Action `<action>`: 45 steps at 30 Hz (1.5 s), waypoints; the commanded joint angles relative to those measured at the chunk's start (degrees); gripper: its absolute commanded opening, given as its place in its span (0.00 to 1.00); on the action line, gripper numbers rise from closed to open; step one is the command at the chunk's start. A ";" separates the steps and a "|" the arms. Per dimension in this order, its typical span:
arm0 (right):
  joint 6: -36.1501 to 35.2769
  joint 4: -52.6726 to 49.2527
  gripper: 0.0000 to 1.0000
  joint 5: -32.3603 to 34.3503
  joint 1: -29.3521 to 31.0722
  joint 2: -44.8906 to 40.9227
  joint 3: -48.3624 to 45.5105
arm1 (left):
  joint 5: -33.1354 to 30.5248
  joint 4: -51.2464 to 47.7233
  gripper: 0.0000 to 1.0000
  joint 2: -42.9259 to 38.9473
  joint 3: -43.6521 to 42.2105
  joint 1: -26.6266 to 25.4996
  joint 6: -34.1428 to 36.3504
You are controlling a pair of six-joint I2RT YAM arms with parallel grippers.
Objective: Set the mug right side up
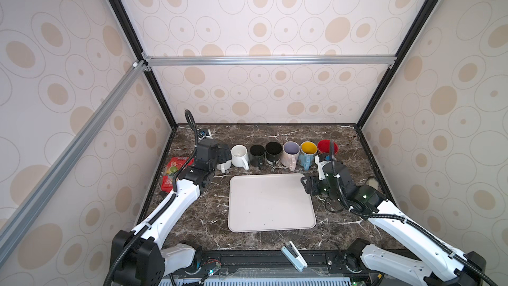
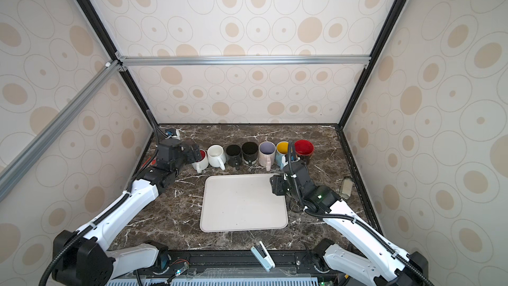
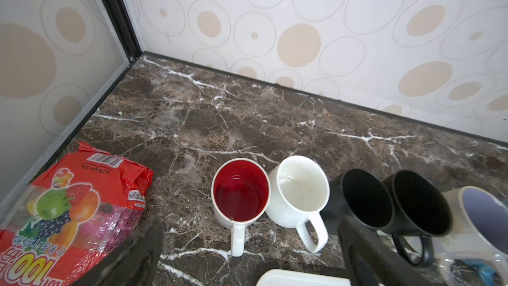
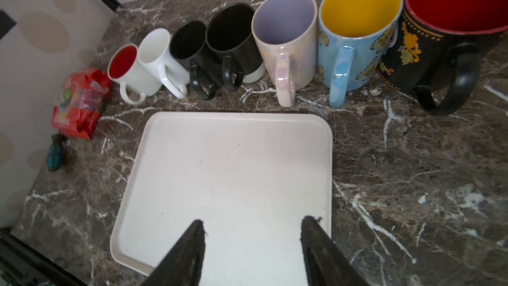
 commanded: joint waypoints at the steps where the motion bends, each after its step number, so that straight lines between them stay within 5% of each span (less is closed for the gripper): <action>1: -2.59 -4.11 0.87 2.11 -0.22 -0.42 3.00 | -3.96 6.29 1.00 -3.74 -4.57 -2.11 3.64; 3: -3.23 -5.02 0.99 2.60 -0.18 -0.89 3.72 | -3.75 12.96 1.00 -6.18 -9.87 -2.88 4.93; 9: -3.21 -6.43 0.99 6.80 -0.21 -3.35 4.10 | 2.00 38.62 1.00 -9.69 -26.12 -3.33 16.54; 13: -3.39 -2.96 0.99 9.06 -0.14 -4.23 1.22 | -10.14 49.05 1.00 -6.58 -32.77 -1.78 24.26; 16: -4.58 2.15 0.98 9.74 -0.12 -4.87 -2.15 | -11.36 53.79 1.00 -3.97 -35.56 2.13 26.34; 25: -14.04 7.88 0.98 21.00 -0.36 0.44 -3.70 | 3.88 80.83 1.00 10.43 -44.72 16.28 22.07; 30: -23.54 18.34 0.98 24.98 -1.30 -0.21 -8.38 | 8.89 91.42 1.00 23.50 -43.08 18.57 22.96; 32: -27.66 24.58 0.98 26.64 -2.23 -1.45 -11.59 | 10.77 82.84 1.00 21.33 -41.11 18.77 22.68; 36: -32.16 34.71 0.98 26.61 -9.23 1.11 -15.89 | 10.50 86.00 1.00 23.09 -40.98 18.80 23.09; 42: -29.81 57.43 0.98 15.25 -26.92 18.36 -22.11 | 10.14 86.11 1.00 22.97 -41.21 18.73 23.03; 45: -29.90 73.76 0.98 11.01 -30.32 27.42 -26.85 | 10.63 85.78 1.00 22.84 -41.04 18.72 23.21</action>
